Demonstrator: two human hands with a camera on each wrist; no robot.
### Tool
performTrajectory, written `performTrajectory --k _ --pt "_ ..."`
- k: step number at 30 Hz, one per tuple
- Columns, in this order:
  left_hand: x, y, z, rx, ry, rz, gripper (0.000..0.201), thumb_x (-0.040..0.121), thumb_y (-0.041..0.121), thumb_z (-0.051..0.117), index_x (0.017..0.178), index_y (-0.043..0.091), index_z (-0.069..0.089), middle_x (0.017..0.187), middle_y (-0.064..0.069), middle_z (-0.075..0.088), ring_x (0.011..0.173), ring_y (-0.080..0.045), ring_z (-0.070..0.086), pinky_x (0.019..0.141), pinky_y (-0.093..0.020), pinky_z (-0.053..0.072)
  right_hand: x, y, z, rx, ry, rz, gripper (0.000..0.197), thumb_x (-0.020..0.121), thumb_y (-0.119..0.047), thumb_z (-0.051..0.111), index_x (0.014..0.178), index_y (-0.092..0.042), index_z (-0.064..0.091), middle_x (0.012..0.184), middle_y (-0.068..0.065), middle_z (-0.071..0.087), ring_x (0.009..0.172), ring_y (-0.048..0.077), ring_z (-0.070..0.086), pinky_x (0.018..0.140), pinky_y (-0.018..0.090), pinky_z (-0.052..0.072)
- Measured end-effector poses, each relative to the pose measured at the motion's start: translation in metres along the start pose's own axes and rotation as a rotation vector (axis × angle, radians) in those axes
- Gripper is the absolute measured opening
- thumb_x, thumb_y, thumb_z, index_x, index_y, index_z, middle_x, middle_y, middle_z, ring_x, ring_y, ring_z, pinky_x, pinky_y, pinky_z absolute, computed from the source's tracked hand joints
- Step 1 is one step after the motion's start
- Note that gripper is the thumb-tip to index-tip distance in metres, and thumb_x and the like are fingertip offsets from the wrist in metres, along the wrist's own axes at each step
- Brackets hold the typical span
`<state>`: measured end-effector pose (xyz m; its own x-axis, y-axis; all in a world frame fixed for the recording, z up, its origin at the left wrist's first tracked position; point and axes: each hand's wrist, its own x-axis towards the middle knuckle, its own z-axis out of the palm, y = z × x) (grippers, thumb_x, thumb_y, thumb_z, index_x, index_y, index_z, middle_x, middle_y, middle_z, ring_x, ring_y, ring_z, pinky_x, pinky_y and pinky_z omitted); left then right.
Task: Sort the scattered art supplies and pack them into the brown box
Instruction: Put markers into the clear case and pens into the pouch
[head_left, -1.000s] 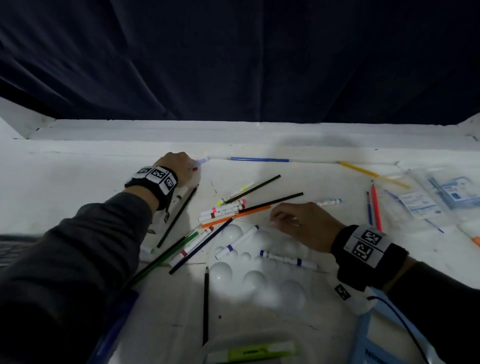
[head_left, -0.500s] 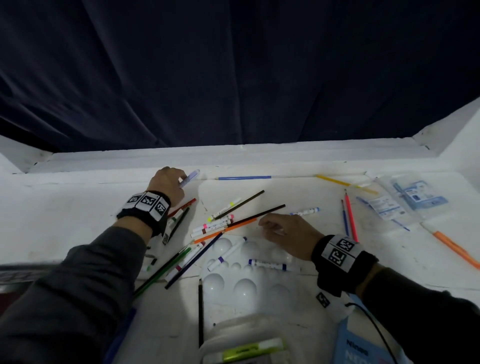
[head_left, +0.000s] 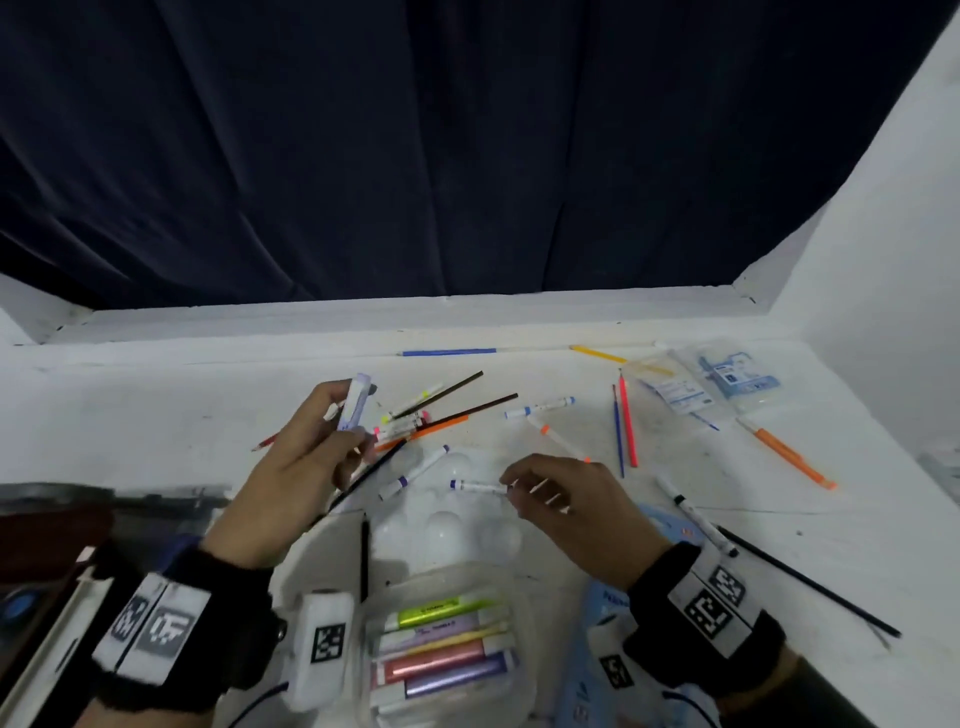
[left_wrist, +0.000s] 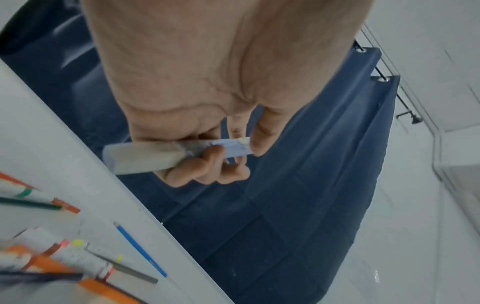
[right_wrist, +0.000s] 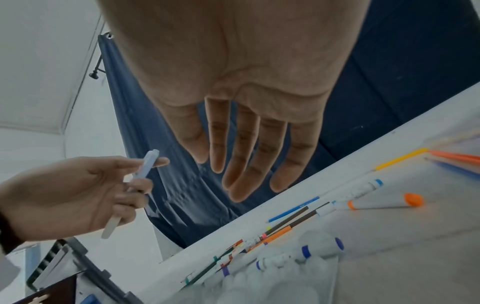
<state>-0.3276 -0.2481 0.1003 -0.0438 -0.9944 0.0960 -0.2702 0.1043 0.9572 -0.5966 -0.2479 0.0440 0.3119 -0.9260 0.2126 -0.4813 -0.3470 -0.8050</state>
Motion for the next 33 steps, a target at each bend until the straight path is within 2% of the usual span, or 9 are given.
performTrajectory --k 3,6,10,14,19,21,25,29,33 --pt "-0.034 0.003 0.007 -0.055 -0.076 -0.013 0.022 0.103 0.036 0.045 0.118 0.028 0.058 0.065 -0.003 0.043 0.063 -0.025 0.038 0.057 -0.035 0.030 -0.023 0.000 -0.001 0.014 0.010 0.025 0.007 0.092 -0.019 0.065 0.092 -0.024 0.069 0.074 -0.008 0.067 0.067 0.011 0.065 0.063 0.017 0.050" --pt "-0.061 -0.001 0.011 -0.025 -0.088 0.026 0.013 0.096 0.028 0.052 0.105 0.023 0.060 0.071 -0.008 0.056 0.067 -0.029 0.054 0.056 -0.032 0.046 -0.039 0.000 0.004 0.012 -0.045 0.021 0.006 0.092 -0.020 0.064 0.095 -0.023 0.068 0.077 -0.008 0.066 0.071 0.010 0.063 0.065 0.017 0.049" --pt "-0.092 -0.018 0.016 -0.125 0.022 -0.007 0.012 0.092 0.019 0.059 0.090 0.015 0.070 0.087 -0.011 0.070 0.093 -0.027 0.070 0.091 -0.037 0.057 -0.050 0.002 0.017 -0.094 -0.158 -0.008 0.016 0.092 -0.026 0.064 0.108 -0.026 0.064 0.097 -0.009 0.062 0.089 0.007 0.059 0.074 0.019 0.049" --pt "-0.122 -0.025 0.020 -0.185 0.164 -0.058 0.012 0.084 0.019 0.065 0.085 0.015 0.076 0.084 -0.013 0.072 0.081 -0.013 0.066 0.079 -0.021 0.056 -0.056 -0.001 0.028 -0.123 -0.301 0.049 0.037 0.092 -0.033 0.064 0.128 -0.031 0.052 0.114 -0.007 0.054 0.098 0.008 0.055 0.083 0.024 0.049" --pt "-0.147 -0.042 0.018 -0.116 0.261 -0.109 0.012 0.080 0.020 0.073 0.087 0.011 0.069 0.074 -0.034 0.053 0.061 -0.022 0.047 0.057 -0.023 0.043 -0.060 -0.002 0.036 -0.178 -0.402 0.084 0.061 0.092 -0.035 0.065 0.146 -0.029 0.037 0.129 -0.006 0.050 0.104 0.009 0.050 0.096 0.027 0.044" --pt "-0.153 -0.048 0.019 -0.166 0.311 -0.128 0.008 0.084 0.013 0.071 0.091 0.012 0.066 0.070 -0.031 0.050 0.057 -0.023 0.046 0.052 -0.025 0.043 -0.059 -0.001 0.037 -0.192 -0.400 0.081 0.063 0.091 -0.035 0.065 0.147 -0.030 0.036 0.130 -0.006 0.050 0.104 0.008 0.050 0.095 0.027 0.044" --pt "-0.161 -0.054 0.023 -0.229 0.311 -0.158 0.004 0.089 0.004 0.066 0.089 0.001 0.068 0.073 -0.015 0.070 0.062 -0.024 0.065 0.062 -0.028 0.058 -0.057 0.000 0.037 -0.180 -0.392 0.096 0.062 0.090 -0.035 0.067 0.145 -0.031 0.039 0.123 -0.013 0.049 0.101 0.008 0.052 0.090 0.023 0.045" --pt "-0.161 -0.056 0.024 -0.342 0.191 -0.305 0.010 0.089 -0.004 0.063 0.096 -0.007 0.070 0.092 -0.021 0.075 0.084 -0.033 0.075 0.078 -0.029 0.061 -0.056 0.000 0.036 -0.167 -0.368 0.108 0.057 0.091 -0.034 0.066 0.144 -0.030 0.043 0.122 -0.013 0.053 0.099 0.007 0.055 0.089 0.021 0.046" --pt "-0.160 -0.058 0.023 -0.295 0.100 -0.310 0.014 0.091 -0.009 0.060 0.101 -0.006 0.070 0.095 -0.021 0.075 0.086 -0.029 0.075 0.076 -0.024 0.059 -0.055 0.001 0.036 -0.156 -0.370 0.121 0.056 0.091 -0.032 0.068 0.142 -0.031 0.046 0.120 -0.013 0.054 0.097 0.004 0.056 0.085 0.014 0.043"
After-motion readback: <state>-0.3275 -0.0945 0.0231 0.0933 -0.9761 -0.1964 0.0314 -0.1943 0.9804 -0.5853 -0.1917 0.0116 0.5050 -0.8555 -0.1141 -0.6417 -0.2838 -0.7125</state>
